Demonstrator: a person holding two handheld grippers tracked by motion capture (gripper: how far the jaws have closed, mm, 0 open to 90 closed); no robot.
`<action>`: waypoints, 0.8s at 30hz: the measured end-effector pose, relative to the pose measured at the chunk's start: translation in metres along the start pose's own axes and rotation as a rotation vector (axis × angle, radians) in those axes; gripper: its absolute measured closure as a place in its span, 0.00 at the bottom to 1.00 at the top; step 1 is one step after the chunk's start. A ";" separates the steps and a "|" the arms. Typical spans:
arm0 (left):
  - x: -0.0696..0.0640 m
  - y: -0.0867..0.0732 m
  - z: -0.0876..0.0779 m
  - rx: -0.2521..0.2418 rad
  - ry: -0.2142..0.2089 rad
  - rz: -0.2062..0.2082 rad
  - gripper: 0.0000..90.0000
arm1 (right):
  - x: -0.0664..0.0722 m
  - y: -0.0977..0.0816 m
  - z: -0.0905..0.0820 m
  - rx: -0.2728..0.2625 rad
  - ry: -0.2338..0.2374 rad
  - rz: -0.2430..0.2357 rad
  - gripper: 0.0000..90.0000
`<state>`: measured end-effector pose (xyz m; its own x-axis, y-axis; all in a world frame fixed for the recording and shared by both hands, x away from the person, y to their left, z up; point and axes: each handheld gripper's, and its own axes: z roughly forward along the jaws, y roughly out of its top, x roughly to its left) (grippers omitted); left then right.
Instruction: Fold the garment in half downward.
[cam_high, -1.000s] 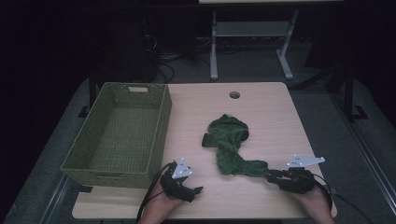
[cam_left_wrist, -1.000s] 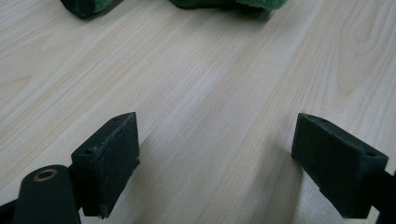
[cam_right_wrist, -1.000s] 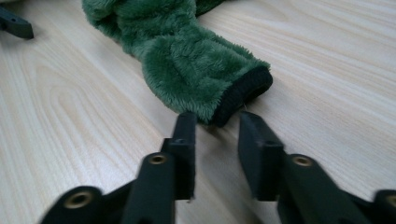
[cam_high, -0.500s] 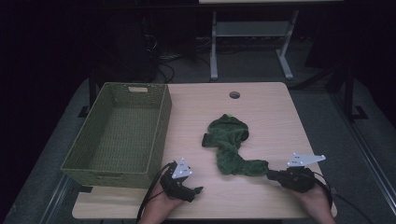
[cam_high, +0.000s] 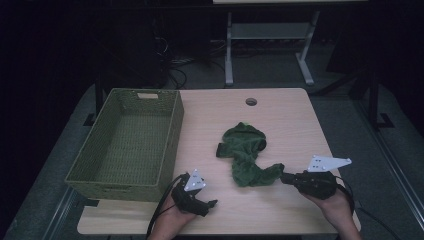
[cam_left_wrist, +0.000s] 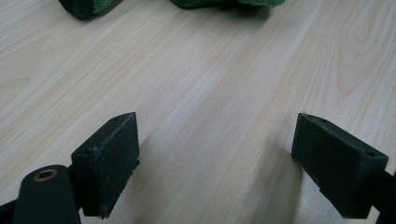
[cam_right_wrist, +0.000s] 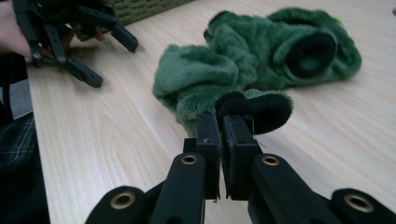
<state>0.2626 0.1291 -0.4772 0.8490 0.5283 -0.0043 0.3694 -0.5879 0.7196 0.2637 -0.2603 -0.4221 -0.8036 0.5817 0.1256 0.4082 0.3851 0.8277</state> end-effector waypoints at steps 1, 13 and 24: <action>0.000 0.000 0.000 0.000 0.000 0.000 0.16 | 0.001 0.003 0.000 0.001 0.004 -0.005 0.96; 0.000 0.000 0.001 -0.006 0.002 -0.001 0.16 | 0.009 0.036 0.023 -0.009 0.065 -0.089 0.96; 0.000 0.000 0.000 -0.006 0.003 0.000 0.16 | 0.017 0.060 0.059 0.016 0.120 -0.136 0.96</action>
<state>0.2629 0.1288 -0.4775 0.8480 0.5300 -0.0023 0.3672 -0.5843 0.7237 0.3001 -0.1845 -0.4026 -0.8973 0.4344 0.0787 0.2986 0.4660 0.8329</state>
